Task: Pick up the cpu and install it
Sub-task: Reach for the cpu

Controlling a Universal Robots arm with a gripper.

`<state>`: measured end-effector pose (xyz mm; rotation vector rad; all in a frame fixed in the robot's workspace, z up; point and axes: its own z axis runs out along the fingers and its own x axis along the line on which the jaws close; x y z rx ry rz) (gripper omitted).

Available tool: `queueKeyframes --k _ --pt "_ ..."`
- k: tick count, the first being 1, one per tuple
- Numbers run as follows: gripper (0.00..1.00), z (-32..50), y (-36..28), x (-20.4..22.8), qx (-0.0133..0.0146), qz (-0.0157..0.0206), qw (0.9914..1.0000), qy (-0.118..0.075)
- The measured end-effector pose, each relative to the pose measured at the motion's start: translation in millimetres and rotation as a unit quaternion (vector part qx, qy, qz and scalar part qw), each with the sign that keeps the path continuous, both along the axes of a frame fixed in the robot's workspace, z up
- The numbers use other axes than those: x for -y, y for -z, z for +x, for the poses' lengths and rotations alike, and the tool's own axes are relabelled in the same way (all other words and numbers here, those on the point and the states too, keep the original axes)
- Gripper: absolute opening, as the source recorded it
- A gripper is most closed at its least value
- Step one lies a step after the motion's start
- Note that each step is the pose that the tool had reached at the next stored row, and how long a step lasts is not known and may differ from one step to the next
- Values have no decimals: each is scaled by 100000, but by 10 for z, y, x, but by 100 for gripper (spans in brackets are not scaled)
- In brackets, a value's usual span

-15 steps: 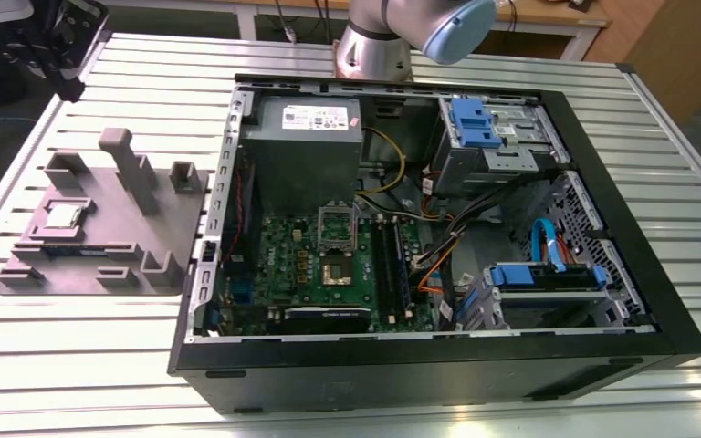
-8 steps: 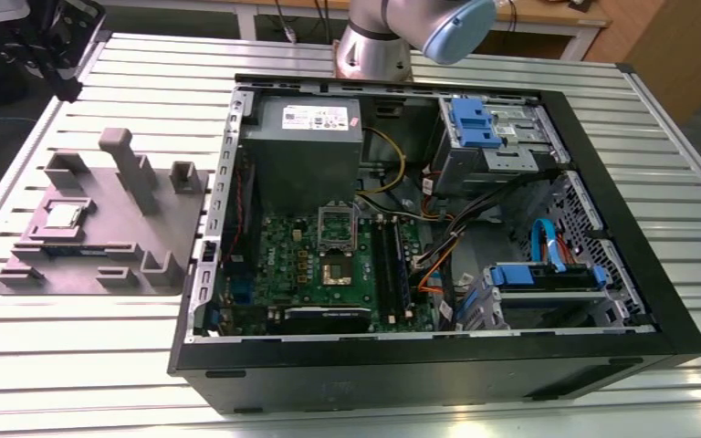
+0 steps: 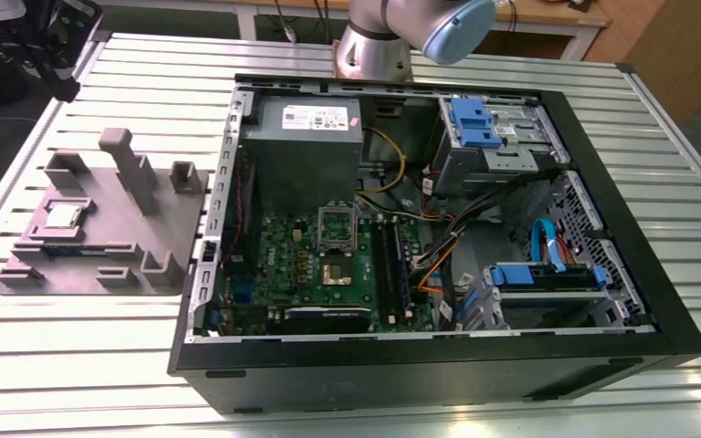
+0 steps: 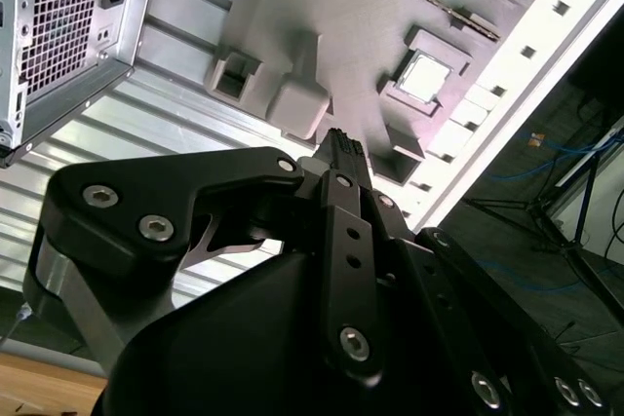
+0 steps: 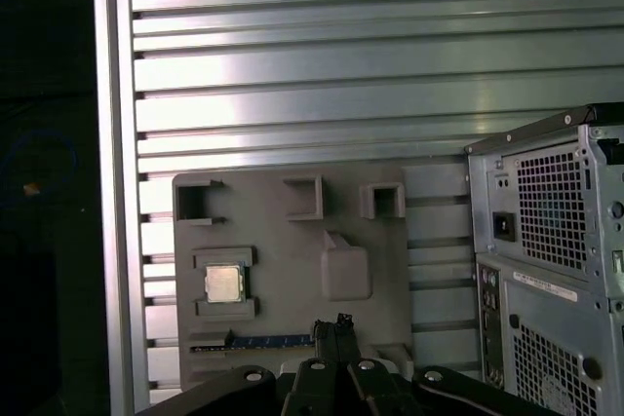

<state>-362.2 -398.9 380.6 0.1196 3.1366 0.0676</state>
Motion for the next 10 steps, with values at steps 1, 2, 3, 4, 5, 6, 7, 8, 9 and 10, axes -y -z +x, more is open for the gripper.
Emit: queueKeyframes --k 1,2,3,4,5,6,7,8,9,10 --pt "10 -3 0 0 -1 0 100000 -1" --pt "10 -6 0 0 1 -1 100000 0" --pt "10 -9 0 0 -1 1 100000 3" --pt "10 -12 0 0 1 1 100000 3" --pt "10 -15 0 0 0 -1 100000 2" --pt "10 -18 0 0 1 0 100000 1" --pt "10 -20 0 0 2 2 100000 -1" --pt "10 -24 0 0 0 0 100000 3" --pt "10 -27 0 0 -2 -2 100000 0" --pt "10 -31 0 0 0 1 100000 2"
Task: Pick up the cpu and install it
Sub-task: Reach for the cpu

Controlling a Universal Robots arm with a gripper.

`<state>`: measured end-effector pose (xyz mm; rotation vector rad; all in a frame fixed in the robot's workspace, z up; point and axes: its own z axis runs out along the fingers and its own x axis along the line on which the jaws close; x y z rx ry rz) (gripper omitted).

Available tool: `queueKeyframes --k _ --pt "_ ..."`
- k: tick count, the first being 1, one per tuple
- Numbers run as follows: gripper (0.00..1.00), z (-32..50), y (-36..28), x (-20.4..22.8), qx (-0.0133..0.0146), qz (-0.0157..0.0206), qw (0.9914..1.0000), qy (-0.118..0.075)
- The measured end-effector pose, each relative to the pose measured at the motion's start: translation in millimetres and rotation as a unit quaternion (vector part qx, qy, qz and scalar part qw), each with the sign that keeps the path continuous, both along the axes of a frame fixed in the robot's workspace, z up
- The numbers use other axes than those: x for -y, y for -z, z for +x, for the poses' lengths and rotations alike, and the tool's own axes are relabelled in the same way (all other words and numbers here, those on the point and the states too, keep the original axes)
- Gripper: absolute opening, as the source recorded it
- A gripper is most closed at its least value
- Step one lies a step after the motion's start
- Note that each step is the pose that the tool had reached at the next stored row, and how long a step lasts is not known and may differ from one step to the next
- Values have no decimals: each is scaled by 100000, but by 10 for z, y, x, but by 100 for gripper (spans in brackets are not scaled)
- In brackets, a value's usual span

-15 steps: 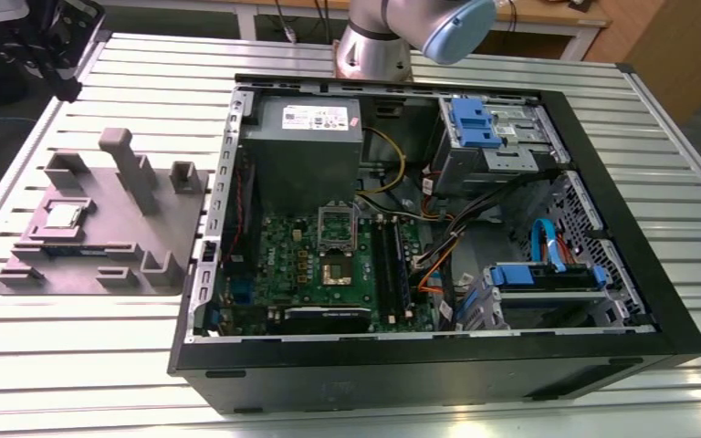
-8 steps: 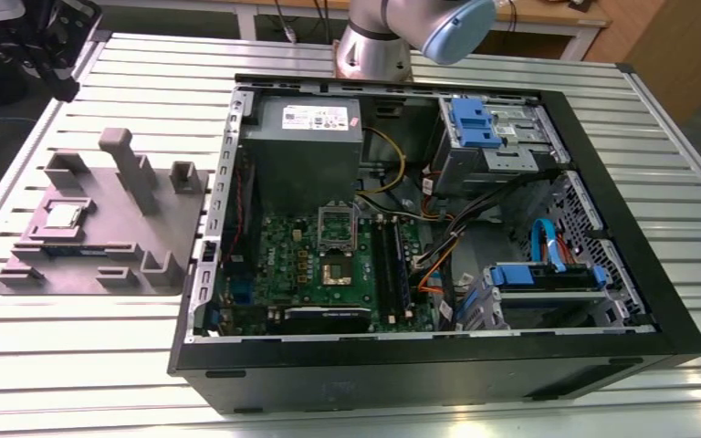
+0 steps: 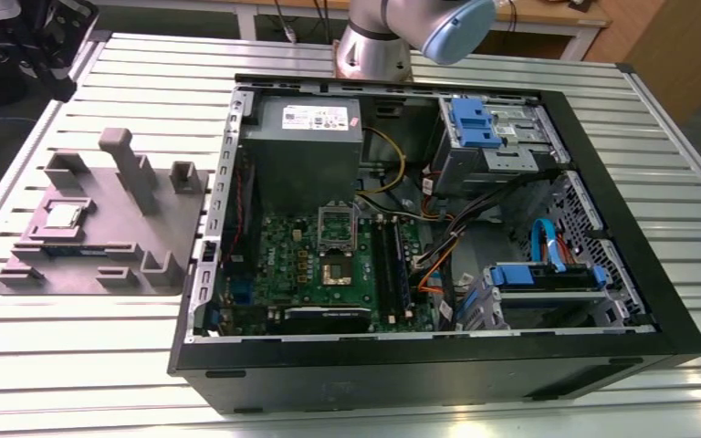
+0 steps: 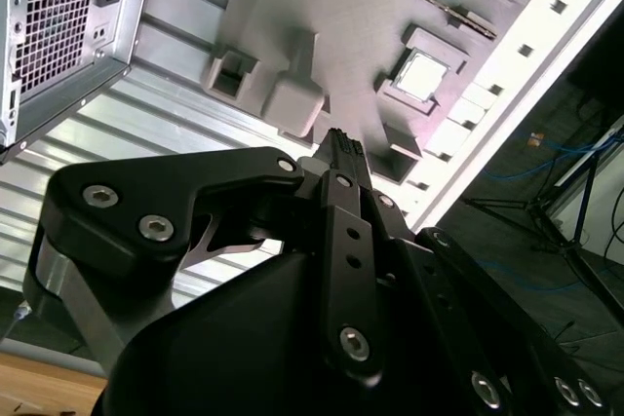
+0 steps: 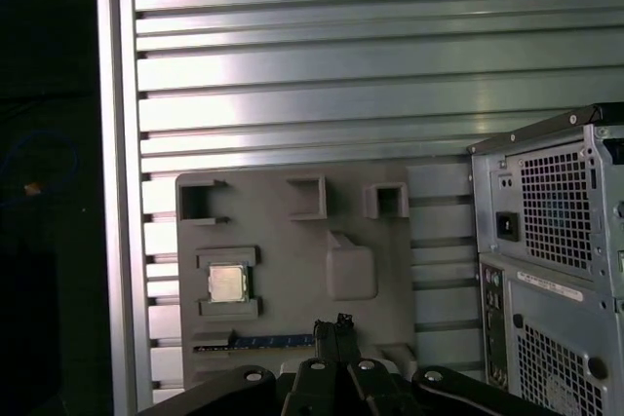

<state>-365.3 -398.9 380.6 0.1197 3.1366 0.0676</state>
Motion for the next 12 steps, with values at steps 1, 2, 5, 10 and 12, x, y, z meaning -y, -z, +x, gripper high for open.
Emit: queueKeyframes --k 1,2,5,10,12 --pt "10 -2 0 0 0 -1 100000 1" --pt "10 -5 0 0 3 1 100000 -1" --pt "10 -23 0 0 1 0 100000 4" --pt "10 -76 1 0 3 0 100000 0" --pt "10 -98 1 0 3 0 100000 1"
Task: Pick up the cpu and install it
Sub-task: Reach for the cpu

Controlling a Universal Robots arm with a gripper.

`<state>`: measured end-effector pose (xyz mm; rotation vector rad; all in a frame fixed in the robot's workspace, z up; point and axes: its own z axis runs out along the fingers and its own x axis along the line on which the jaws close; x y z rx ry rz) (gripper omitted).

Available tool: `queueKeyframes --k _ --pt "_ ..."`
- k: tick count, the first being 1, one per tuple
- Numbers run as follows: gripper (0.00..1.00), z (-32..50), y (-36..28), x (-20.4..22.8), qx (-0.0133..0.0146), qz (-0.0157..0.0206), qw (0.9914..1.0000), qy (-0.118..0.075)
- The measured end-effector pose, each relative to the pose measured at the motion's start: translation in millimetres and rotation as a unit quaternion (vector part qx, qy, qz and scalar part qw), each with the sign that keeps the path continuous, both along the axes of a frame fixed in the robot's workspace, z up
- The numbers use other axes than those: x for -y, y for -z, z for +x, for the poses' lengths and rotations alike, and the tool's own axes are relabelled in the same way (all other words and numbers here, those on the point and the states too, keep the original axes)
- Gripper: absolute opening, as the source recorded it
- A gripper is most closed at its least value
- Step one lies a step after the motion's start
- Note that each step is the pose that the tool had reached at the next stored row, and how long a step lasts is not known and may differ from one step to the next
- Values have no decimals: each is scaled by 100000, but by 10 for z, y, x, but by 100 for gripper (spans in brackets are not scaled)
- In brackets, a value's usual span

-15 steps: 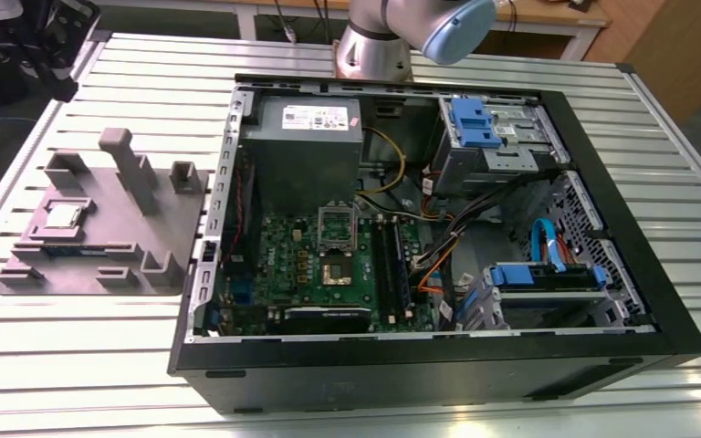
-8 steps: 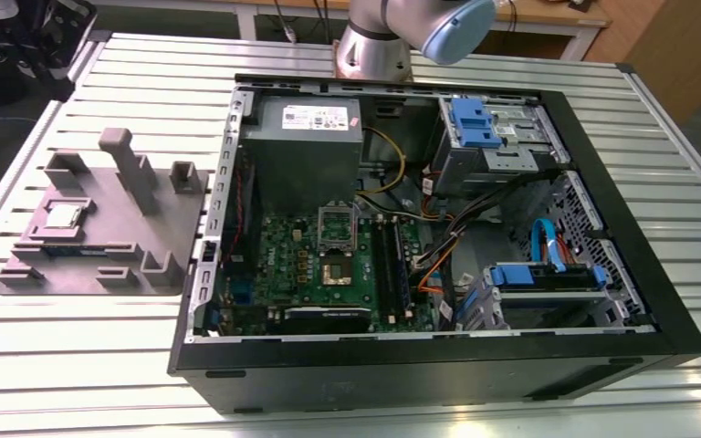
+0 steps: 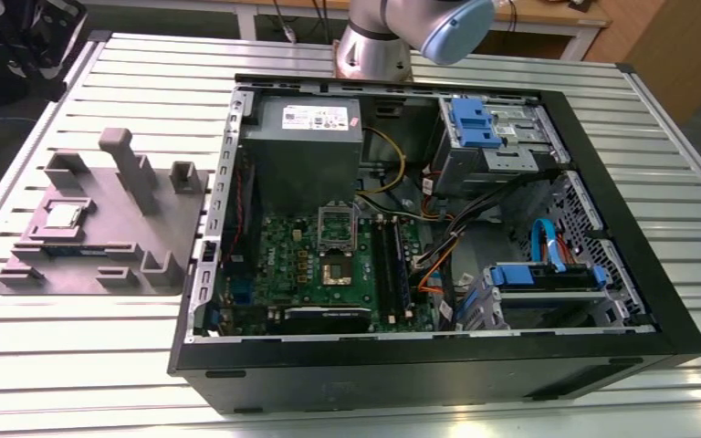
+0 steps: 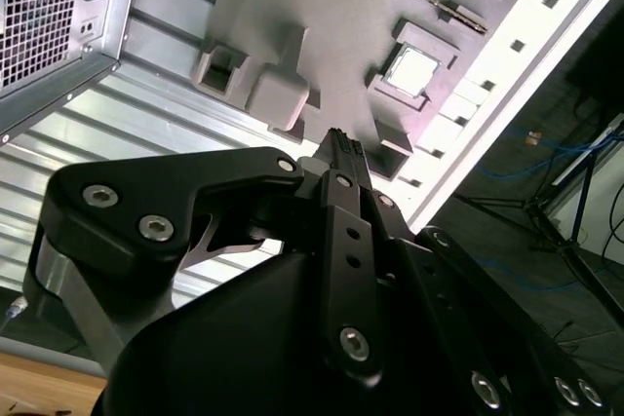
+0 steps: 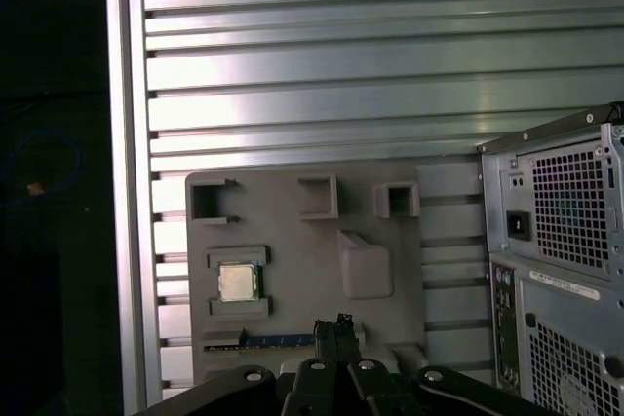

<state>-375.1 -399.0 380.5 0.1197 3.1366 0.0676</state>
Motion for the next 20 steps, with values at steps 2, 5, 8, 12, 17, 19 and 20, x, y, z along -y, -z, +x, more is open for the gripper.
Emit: queueKeyframes --k 2,5,8,12,17,19,20 --pt "10 -20 -1 0 -4 -4 100000 1" --pt "10 -47 0 0 -6 -3 100000 -3" --pt "10 -61 0 0 -2 0 100000 -1" --pt "10 -80 0 0 -7 -2 100000 -2" --pt "10 -88 0 0 -5 -3 100000 0" --pt "10 -91 0 0 -6 -3 100000 0" --pt "10 -92 0 0 -3 0 100000 -1"
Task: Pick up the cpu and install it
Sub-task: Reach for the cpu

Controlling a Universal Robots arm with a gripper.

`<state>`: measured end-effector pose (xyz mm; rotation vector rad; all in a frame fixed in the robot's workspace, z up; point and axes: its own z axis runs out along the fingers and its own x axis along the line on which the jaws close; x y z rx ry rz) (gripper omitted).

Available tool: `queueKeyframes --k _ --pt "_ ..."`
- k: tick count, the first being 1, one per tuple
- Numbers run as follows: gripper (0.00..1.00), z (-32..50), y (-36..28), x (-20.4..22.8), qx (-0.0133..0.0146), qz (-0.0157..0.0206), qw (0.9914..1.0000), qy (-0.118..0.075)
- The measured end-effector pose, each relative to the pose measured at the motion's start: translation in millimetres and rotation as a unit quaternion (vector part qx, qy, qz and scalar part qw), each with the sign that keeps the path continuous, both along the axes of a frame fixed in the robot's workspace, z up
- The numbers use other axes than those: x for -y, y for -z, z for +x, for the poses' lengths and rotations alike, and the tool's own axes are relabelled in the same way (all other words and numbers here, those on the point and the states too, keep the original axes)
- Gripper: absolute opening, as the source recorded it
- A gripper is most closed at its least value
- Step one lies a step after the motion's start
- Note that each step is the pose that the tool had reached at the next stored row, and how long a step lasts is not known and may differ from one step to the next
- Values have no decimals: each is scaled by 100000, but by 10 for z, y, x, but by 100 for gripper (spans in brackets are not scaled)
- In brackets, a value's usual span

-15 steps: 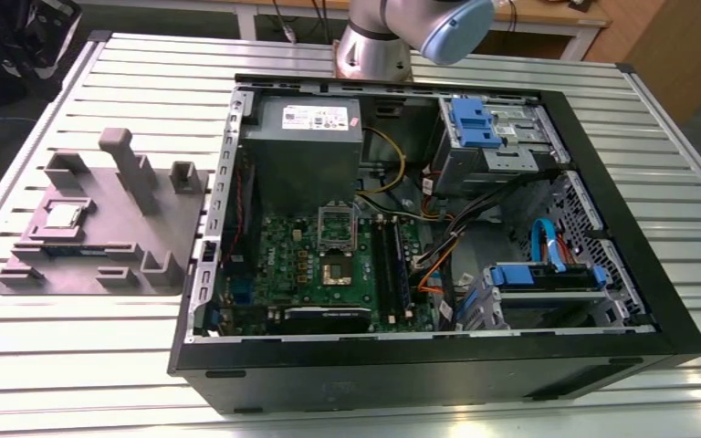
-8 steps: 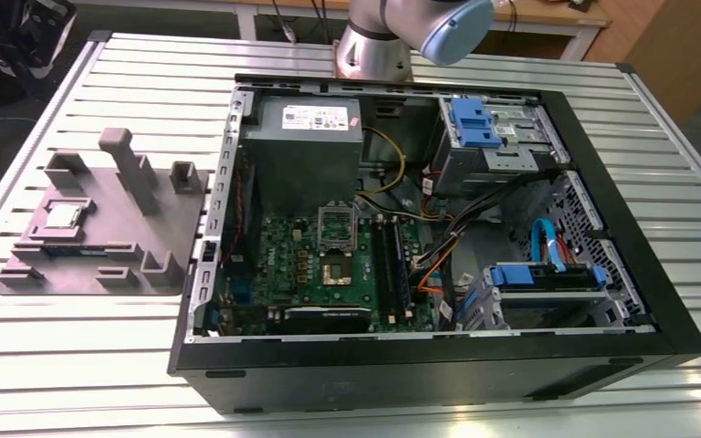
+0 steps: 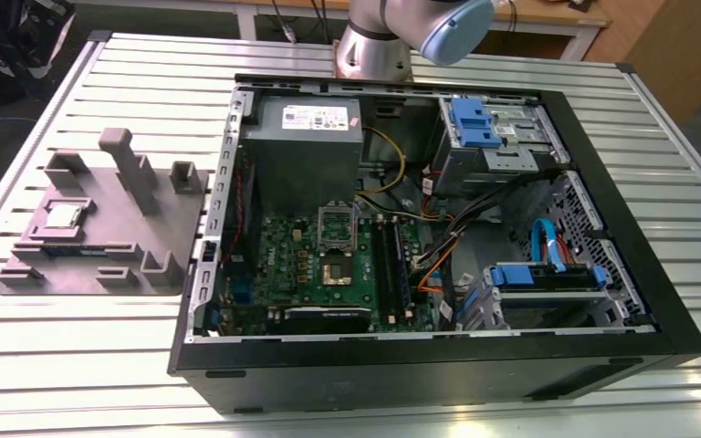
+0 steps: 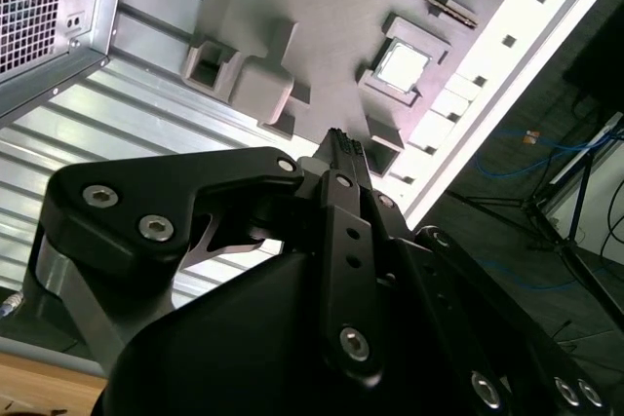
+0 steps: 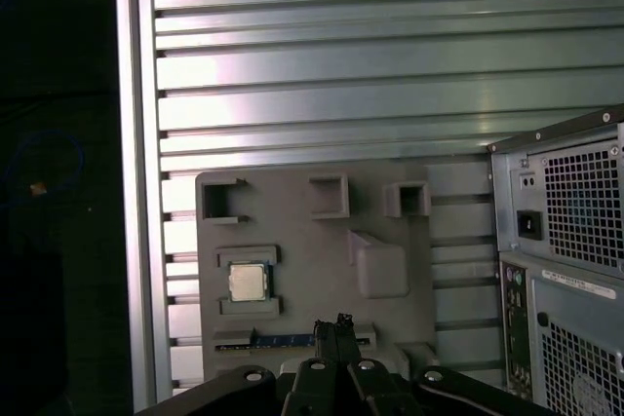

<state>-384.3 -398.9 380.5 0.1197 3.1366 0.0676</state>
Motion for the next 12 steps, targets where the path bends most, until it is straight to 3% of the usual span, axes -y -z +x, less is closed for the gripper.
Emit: queueKeyframes --k 12 --pt "10 -32 0 0 -2 -3 100000 -1"
